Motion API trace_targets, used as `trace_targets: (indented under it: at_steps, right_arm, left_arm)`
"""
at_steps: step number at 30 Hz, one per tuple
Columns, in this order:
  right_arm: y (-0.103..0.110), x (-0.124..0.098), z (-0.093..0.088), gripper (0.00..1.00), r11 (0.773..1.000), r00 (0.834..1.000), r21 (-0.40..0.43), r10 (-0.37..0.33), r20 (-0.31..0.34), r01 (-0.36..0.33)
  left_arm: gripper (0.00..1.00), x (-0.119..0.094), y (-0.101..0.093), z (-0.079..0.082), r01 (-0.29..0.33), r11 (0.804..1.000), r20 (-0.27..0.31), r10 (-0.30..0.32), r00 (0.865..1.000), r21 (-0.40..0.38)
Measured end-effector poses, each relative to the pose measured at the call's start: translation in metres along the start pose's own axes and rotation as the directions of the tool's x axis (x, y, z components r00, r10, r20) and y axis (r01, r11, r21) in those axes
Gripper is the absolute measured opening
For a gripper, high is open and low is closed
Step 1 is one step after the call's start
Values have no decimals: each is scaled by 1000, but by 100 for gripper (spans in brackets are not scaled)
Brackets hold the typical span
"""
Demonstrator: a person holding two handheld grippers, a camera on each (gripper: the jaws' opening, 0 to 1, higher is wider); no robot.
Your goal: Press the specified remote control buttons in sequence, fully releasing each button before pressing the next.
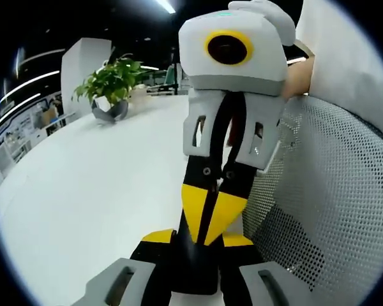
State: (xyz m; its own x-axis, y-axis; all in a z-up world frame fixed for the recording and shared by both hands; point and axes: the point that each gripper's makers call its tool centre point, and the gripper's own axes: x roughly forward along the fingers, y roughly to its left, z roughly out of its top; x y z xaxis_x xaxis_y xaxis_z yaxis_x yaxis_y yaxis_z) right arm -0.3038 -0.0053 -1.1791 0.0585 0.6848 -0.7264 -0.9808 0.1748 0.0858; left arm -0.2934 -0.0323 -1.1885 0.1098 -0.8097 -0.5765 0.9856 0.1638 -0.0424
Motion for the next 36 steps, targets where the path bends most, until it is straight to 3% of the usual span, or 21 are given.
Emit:
trace_targets:
  at_steps: [7, 10, 16, 24, 27, 29, 30, 36]
  right_arm:
    - [-17, -19, -22, 3, 997, 996, -67, -55, -76, 50]
    - [-22, -27, -27, 8, 998, 996, -19, -58, -68, 57]
    - [-22, -30, -31, 17, 999, 997, -16, -53, -61, 52]
    - [-22, -27, -30, 19, 999, 997, -47, 16, -72, -19]
    - [-20, -24, -30, 25, 996, 995, -65, 51, -87, -57]
    - [-18, -20, -39, 23, 993, 987, -90, 64, -149, -78]
    - [-20, -16, -38, 23, 989, 989, -135, 42, -144, -62]
    - [-17, -17, -38, 22, 987, 990, -150, 32, -134, -52]
  left_arm:
    - [25, 0, 0, 0, 3, 1000, -2, -3, 1000, 6]
    - [25, 0, 0, 0, 3, 1000, -5, -2, 1000, 11]
    - [25, 1, 1, 0, -1, 1000, -12, 1, 1000, 16]
    - [25, 2, 1, 0, -10, 1000, -32, 11, 999, 20]
    - [25, 2, 1, 0, -3, 1000, -40, 4, 999, 22]
    - [25, 2, 1, -1, 0, 1000, -51, 2, 999, 26]
    - [25, 2, 1, -1, -2, 1000, -53, 3, 999, 25]
    - [25, 3, 2, -1, -14, 1000, -62, 15, 998, 16]
